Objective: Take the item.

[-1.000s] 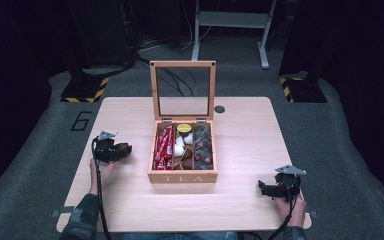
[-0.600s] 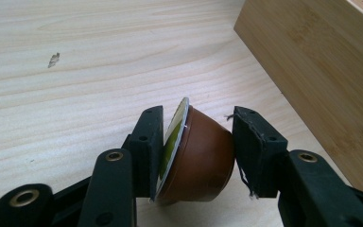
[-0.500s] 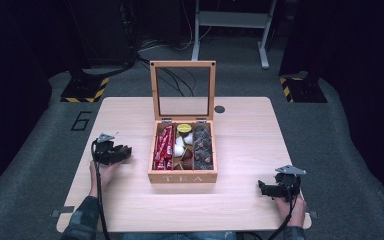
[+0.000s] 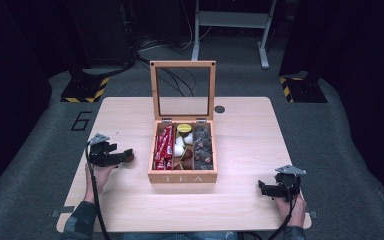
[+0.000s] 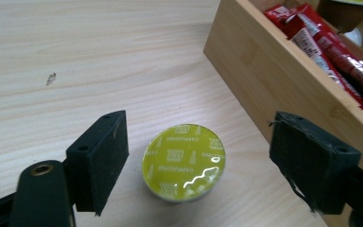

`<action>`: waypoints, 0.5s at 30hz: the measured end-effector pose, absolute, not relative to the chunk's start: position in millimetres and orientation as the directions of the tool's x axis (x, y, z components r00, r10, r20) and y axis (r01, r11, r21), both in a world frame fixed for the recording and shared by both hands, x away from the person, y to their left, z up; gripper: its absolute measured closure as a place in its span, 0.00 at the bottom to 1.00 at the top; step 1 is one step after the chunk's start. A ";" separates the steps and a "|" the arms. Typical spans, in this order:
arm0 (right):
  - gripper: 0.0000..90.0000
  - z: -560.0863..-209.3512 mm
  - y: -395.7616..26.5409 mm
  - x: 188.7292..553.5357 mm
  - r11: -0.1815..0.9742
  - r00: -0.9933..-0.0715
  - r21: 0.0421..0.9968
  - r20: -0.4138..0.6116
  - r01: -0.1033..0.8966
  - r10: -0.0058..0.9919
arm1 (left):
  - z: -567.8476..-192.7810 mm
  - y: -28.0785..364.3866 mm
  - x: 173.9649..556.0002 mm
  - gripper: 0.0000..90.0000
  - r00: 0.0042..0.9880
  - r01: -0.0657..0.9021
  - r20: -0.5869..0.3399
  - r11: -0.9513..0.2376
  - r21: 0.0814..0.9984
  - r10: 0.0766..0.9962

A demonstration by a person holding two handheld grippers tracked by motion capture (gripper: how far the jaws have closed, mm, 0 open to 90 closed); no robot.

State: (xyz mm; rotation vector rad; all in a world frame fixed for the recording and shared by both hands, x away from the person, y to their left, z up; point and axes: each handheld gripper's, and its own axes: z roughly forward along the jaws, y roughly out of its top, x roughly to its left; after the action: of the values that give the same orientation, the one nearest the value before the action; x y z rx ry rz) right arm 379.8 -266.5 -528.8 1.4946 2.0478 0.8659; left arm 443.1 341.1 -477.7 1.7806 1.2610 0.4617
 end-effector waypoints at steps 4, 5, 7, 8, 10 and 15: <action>0.02 -528.9 -266.4 379.8 0.212 -0.304 0.717 0.000 0.664 0.953 | -473.9 341.3 431.6 0.18 0.423 0.552 -0.173 -0.102 0.828 0.889; 0.02 -529.0 -266.0 379.9 0.207 -0.299 0.719 0.002 0.664 0.954 | -471.7 343.2 425.3 0.17 0.428 0.543 -0.168 -0.105 0.833 0.888; 0.02 -529.0 -265.9 379.9 0.206 -0.298 0.719 0.002 0.664 0.954 | -470.0 345.8 419.1 0.17 0.429 0.538 -0.169 -0.101 0.837 0.887; 0.02 -529.0 -265.9 379.9 0.206 -0.299 0.719 0.002 0.664 0.954 | -469.1 347.2 415.7 0.16 0.429 0.532 -0.164 -0.101 0.840 0.888; 0.02 -529.0 -265.9 379.8 0.206 -0.299 0.719 0.002 0.664 0.954 | -468.4 348.5 412.5 0.16 0.430 0.530 -0.159 -0.106 0.842 0.888; 0.02 -529.0 -265.9 379.8 0.205 -0.298 0.719 0.002 0.664 0.955 | -468.7 357.9 391.0 0.14 0.412 0.524 -0.118 -0.129 0.842 0.903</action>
State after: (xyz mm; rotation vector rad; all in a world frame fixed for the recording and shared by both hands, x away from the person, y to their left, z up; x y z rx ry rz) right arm 379.8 -265.9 -529.0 1.5011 2.0387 0.8672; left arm 391.0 357.9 -468.7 1.7897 1.2358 0.5427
